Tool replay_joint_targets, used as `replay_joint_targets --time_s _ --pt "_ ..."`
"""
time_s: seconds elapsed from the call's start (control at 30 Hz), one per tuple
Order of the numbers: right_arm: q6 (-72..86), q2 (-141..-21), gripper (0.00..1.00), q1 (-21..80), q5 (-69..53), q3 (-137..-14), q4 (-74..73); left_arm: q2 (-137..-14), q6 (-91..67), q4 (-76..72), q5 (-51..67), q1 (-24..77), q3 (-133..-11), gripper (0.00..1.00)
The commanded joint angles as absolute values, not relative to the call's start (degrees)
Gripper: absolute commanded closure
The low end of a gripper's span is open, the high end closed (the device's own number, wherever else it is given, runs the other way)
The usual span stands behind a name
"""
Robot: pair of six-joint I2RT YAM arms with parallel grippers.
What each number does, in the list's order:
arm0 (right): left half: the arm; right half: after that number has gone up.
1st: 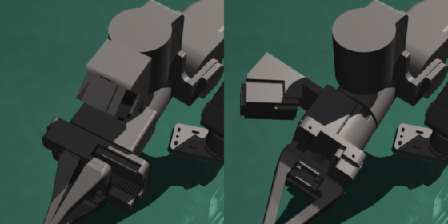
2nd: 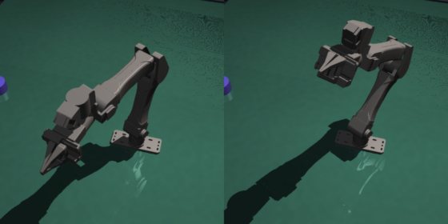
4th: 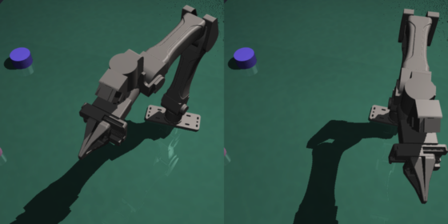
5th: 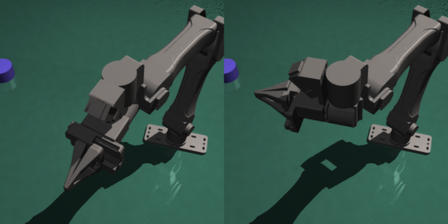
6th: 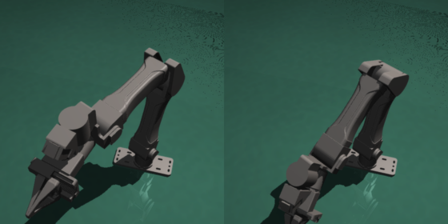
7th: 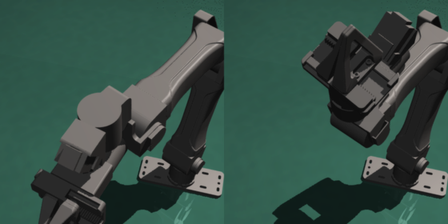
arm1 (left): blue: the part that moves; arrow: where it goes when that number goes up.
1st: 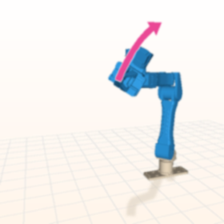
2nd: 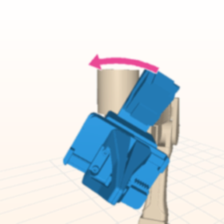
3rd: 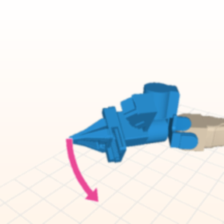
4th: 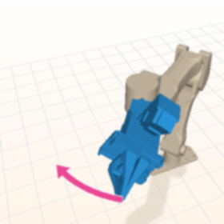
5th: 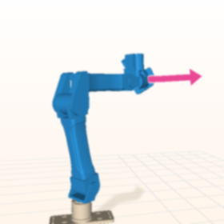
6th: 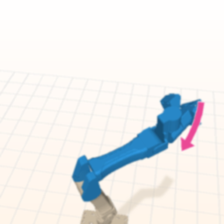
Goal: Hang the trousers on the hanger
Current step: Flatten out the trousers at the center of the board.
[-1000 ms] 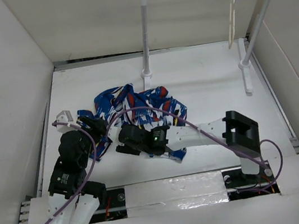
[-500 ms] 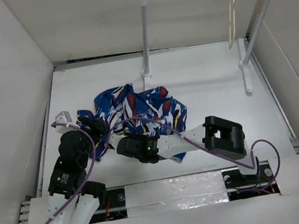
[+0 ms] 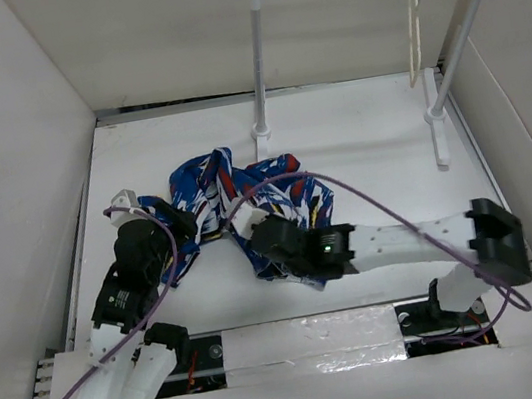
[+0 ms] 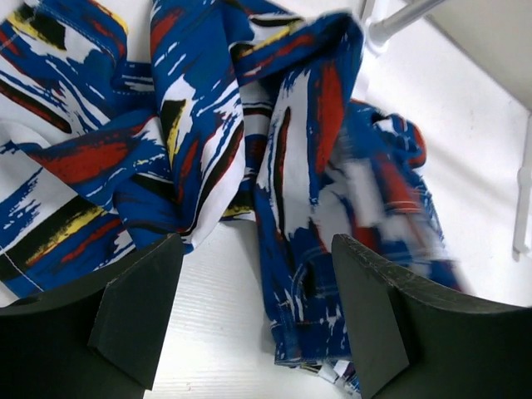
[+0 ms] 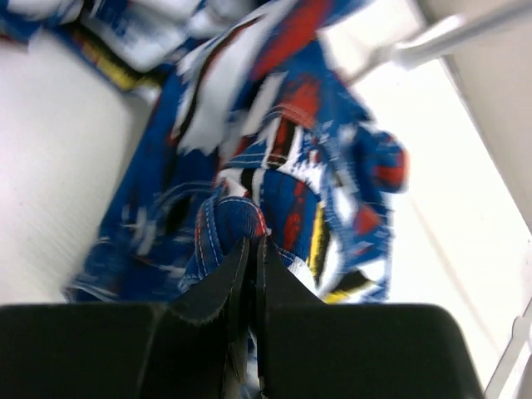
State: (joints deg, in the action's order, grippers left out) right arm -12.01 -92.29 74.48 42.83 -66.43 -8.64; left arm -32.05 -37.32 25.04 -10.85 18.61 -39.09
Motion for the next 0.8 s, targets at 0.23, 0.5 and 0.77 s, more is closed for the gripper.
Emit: replay_joint_targets --time_s 0.23,0.5,0.77 --pt "-7.4 -51.6 1.0 74.0 47.6 -62.5 -16.2 -37.7 -37.3 16.4 -2.6 18.4 -37.0 0.35" --pt "-1.3 -36.6 1.0 67.6 46.8 -61.7 -29.5 -41.4 -41.0 4.0 -1.8 23.0 -27.2 0.46" --pt "1.7 -32.3 1.0 63.2 49.4 -63.8 -33.8 -40.3 -39.8 6.7 -0.4 23.0 -27.9 0.41"
